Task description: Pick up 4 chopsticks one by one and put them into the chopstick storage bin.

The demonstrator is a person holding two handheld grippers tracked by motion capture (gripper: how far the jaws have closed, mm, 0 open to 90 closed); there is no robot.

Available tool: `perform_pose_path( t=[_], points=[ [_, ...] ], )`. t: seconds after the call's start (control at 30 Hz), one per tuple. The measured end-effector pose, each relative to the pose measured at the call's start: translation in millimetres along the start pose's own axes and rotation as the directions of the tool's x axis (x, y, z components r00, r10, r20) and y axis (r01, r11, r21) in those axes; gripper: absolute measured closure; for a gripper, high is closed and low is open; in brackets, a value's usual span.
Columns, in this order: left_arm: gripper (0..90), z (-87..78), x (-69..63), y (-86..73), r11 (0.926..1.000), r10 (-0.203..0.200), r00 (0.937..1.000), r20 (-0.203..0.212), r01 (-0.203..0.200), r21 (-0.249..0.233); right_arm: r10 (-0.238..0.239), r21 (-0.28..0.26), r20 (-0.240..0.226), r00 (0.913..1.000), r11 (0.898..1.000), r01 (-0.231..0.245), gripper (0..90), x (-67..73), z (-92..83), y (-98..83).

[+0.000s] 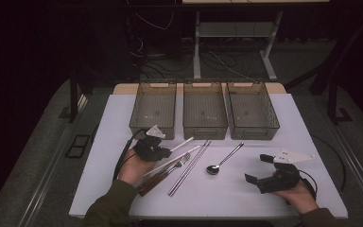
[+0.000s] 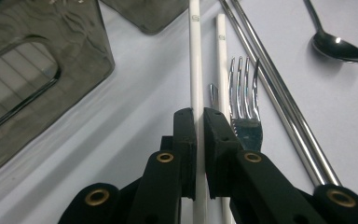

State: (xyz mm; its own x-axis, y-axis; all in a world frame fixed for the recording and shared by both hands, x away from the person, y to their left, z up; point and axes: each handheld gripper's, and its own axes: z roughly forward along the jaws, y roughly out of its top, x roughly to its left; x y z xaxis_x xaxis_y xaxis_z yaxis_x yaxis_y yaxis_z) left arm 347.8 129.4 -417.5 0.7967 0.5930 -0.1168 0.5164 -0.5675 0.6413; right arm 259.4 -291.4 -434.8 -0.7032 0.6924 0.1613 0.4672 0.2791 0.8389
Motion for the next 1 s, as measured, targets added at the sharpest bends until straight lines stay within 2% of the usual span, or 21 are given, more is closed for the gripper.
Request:
perform_pose_path(
  t=[0.13,0.43,0.67,1.0],
  points=[
    [84.1,-7.9,1.5,-0.8,0.9999,0.009,1.0000,0.003,-0.009,-0.015,0.003,0.006,-0.002,1.0000,1.000,-0.003,0.8,0.5,0.8,-0.1],
    [84.1,-20.2,3.6,-2.7,0.9979,-0.007,0.9998,0.019,0.008,-0.065,0.004,0.002,-0.004,1.0000,1.000,-0.004,0.7,0.2,0.3,-0.3],
    [84.1,-30.2,4.7,-3.7,0.9962,0.003,0.9997,0.024,-0.001,-0.087,0.003,0.002,-0.002,1.0000,1.000,-0.003,0.7,-0.2,0.7,-0.2],
    [84.1,-40.3,7.9,-3.3,0.9887,-0.026,0.9989,0.040,0.032,-0.147,0.002,-0.001,-0.001,1.0000,1.000,-0.002,0.8,0.7,0.1,0.0]
  ],
)
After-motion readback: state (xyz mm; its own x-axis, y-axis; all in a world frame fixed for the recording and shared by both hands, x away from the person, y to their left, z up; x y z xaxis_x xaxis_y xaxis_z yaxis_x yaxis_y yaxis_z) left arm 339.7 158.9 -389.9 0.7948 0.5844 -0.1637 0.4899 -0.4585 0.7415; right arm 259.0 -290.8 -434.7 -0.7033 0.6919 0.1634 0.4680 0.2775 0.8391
